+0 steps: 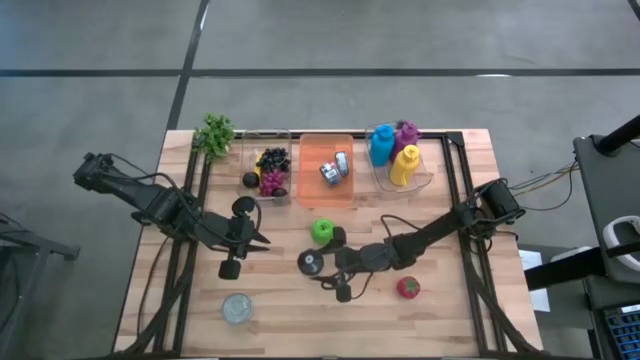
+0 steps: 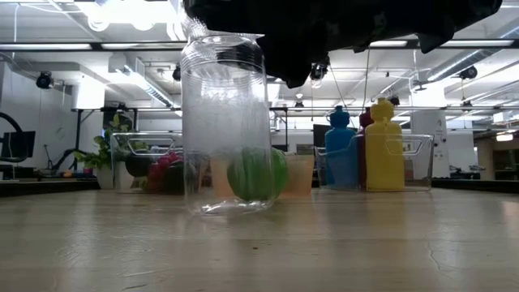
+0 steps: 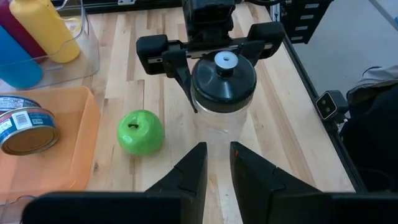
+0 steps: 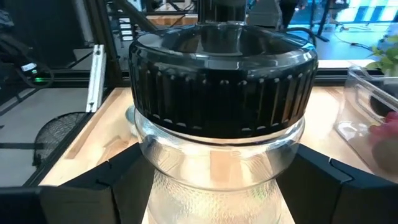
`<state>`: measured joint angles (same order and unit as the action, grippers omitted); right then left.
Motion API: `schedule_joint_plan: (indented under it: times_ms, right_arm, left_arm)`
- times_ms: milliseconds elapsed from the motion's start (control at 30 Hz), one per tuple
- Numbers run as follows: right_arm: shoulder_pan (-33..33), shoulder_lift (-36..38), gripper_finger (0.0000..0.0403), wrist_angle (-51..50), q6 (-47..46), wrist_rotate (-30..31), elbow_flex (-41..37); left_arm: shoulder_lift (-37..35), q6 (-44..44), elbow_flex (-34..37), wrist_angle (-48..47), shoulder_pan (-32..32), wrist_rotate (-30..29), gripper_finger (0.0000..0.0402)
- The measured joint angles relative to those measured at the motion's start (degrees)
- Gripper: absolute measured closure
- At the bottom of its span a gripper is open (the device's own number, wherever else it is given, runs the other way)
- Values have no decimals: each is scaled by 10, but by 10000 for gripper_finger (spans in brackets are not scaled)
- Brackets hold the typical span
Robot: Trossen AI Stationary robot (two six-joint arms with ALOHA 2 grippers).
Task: Pick & Place Food Item
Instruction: Put the transparent water bottle into the right transparent bin
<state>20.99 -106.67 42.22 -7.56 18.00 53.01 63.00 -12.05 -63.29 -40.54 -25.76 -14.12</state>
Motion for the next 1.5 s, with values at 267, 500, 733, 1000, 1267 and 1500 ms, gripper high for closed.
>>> schedule_joint_plan:
  times_ms: [267,500,733,1000,1267,1500]
  right_arm:
    - [0,0,132,0,-6,2,0]
    - [0,0,130,0,-14,1,0]
    - [0,0,127,0,-15,1,0]
    - [0,0,130,0,-15,4,0]
    - [-1,2,131,0,-13,30,0]
    - [0,11,130,0,-14,31,0]
  left_arm:
    - [0,0,0,0,0,0,330]
    - [0,0,0,0,0,0,330]
    - [0,0,0,0,0,0,329]
    - [0,0,0,0,0,0,330]
    - [0,0,0,0,0,0,328]
    - [0,0,0,0,0,0,327]
